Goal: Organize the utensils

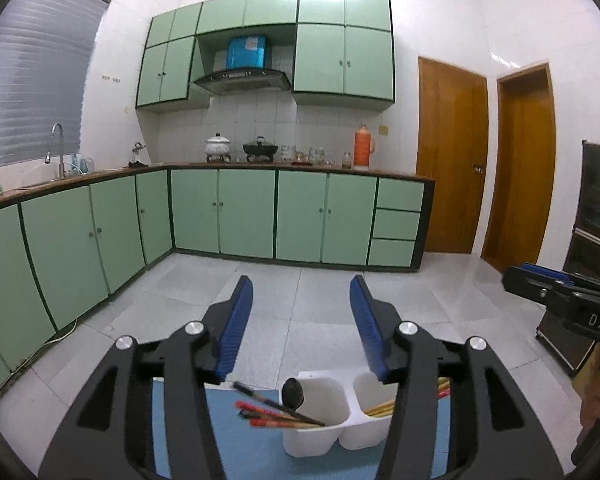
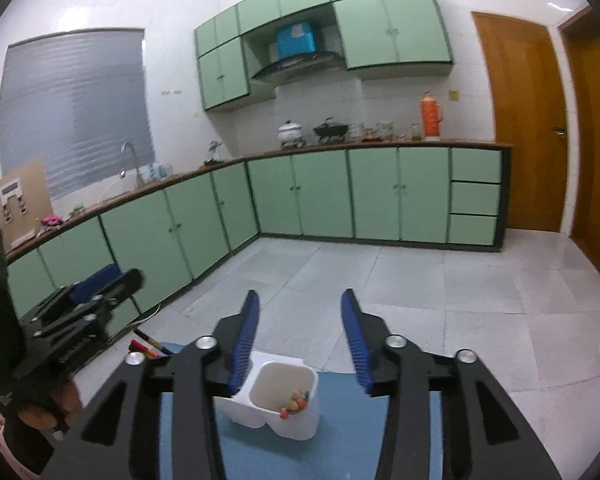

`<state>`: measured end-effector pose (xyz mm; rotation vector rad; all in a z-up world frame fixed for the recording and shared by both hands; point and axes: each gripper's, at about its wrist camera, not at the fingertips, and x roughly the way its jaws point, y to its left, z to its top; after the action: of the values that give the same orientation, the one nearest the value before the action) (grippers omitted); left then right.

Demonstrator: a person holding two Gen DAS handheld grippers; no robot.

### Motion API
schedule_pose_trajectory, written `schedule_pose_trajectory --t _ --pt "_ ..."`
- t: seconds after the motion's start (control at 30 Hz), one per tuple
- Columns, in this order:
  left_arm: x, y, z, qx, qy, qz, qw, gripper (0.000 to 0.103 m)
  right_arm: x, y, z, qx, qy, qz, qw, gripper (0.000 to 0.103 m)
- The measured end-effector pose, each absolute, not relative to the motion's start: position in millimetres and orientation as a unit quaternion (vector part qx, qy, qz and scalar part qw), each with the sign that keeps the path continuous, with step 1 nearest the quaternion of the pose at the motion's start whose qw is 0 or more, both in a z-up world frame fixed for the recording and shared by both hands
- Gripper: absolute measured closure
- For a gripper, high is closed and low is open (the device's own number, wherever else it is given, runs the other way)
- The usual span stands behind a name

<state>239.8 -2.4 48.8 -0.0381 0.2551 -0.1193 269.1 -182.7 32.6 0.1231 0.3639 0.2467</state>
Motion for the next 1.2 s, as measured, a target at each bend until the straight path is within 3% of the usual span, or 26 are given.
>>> schedule_pose_trajectory --t 0.13,0.3,0.4,0.5,1.2 --pt "209 3 54 -0.022 0.120 -0.053 0.991 0.044 233 -193 31 0.060 0.171 0.102 0.978 0.050" --pt "171 2 52 -0.024 0.128 -0.052 0.990 0.031 191 -202 25 0.077 0.171 0.084 0.979 0.029" --pt "148 -2 48 -0.019 0.134 -0.053 0.989 0.016 166 -202 20 0.077 0.174 0.078 0.979 0.015" --pt "127 -5 44 -0.013 0.137 -0.056 0.989 0.013 145 -199 16 0.075 0.177 0.079 0.978 0.007" --pt "35 -17 50 0.016 0.142 -0.071 0.987 0.008 60 -172 20 0.048 0.177 0.111 0.977 0.006"
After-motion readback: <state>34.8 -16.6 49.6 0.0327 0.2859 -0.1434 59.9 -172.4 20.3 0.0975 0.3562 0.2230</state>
